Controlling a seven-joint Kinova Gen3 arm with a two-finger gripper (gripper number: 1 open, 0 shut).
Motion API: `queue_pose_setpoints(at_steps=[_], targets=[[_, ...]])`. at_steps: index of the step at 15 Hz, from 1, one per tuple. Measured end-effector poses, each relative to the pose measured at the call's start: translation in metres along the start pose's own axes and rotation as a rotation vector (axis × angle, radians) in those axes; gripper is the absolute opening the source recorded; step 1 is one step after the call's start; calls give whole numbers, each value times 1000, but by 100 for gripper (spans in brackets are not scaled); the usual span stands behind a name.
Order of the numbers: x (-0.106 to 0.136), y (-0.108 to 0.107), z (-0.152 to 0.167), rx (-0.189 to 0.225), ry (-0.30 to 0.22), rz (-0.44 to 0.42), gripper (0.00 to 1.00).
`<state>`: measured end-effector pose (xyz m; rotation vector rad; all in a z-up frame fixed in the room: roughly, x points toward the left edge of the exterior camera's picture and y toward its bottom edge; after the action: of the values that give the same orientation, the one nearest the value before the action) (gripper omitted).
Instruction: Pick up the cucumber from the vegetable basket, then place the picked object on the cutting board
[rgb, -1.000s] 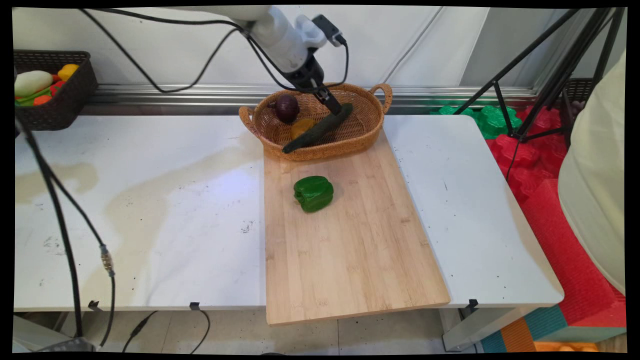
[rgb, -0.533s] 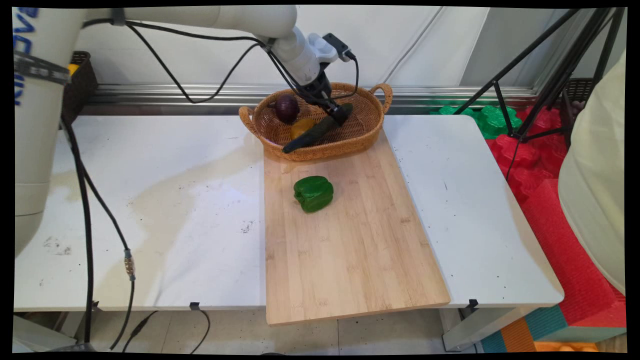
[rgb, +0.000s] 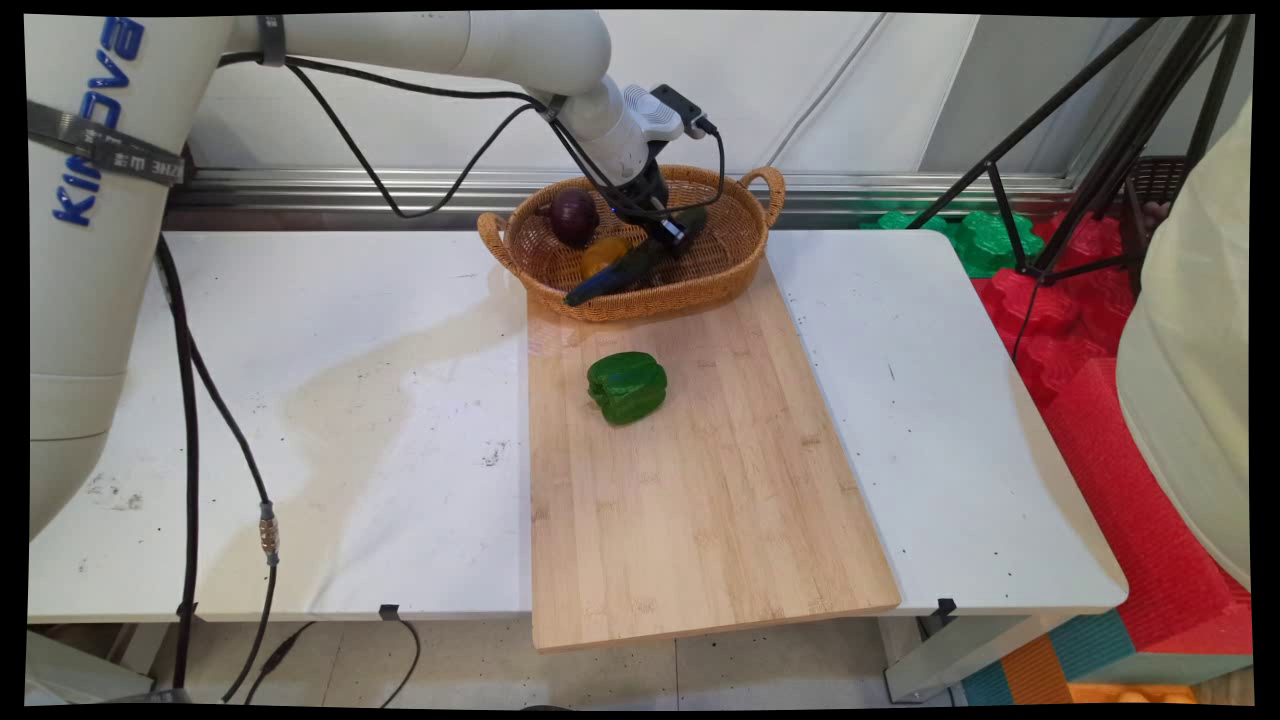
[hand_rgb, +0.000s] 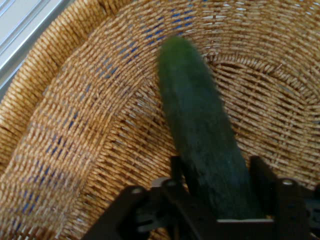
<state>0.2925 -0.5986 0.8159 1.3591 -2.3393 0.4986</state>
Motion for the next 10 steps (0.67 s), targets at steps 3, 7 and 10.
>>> queue_pose_setpoints(at_steps=[3,7,10], targets=[[0,5,-4,11,13,-13,0],[3,13,-26,35,57,-7,0],[2,21,-56,51,93,21,0]])
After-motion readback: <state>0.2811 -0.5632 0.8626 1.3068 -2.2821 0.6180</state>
